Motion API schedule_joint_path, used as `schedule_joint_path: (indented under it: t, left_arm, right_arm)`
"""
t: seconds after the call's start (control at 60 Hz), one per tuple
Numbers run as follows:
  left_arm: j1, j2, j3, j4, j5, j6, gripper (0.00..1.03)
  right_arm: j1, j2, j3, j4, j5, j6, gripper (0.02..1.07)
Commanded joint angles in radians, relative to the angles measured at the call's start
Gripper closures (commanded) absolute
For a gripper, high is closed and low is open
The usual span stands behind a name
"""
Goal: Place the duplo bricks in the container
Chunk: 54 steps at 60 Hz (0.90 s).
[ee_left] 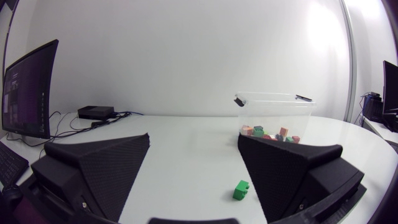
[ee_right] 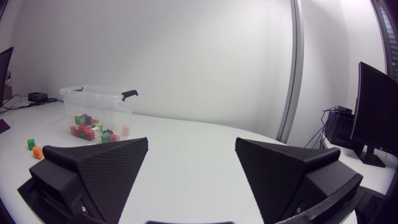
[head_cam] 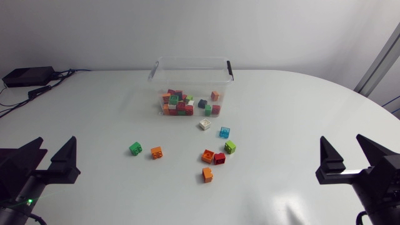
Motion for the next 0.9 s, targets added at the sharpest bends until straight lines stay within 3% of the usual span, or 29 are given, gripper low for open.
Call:
schedule_joint_path:
  t: [0.0,0.35,0.517,0.7,0.883]
  left_arm:
    - [-0.009,-0.005,-0.018,0.005,-0.004,-0.001,0.04]
    - [-0.011,-0.009,-0.016,0.008,-0.004,-0.001,0.04]
    - [-0.019,0.006,0.067,-0.034,-0.002,0.017,0.05]
    - [-0.097,0.282,0.226,-0.038,-0.002,0.008,0.05]
    - [-0.161,0.616,0.39,-0.044,-0.008,-0.024,0.05]
  right_arm:
    - [0.007,-0.006,-0.018,-0.002,-0.003,0.011,0.06]
    - [0.012,-0.007,-0.018,-0.005,-0.006,-0.012,0.06]
    - [0.019,-0.006,0.016,-0.031,-0.01,-0.027,0.06]
    - [0.065,0.009,0.087,-0.067,-0.01,-0.024,0.06]
    - [0.096,0.175,0.185,-0.045,-0.007,-0.02,0.06]
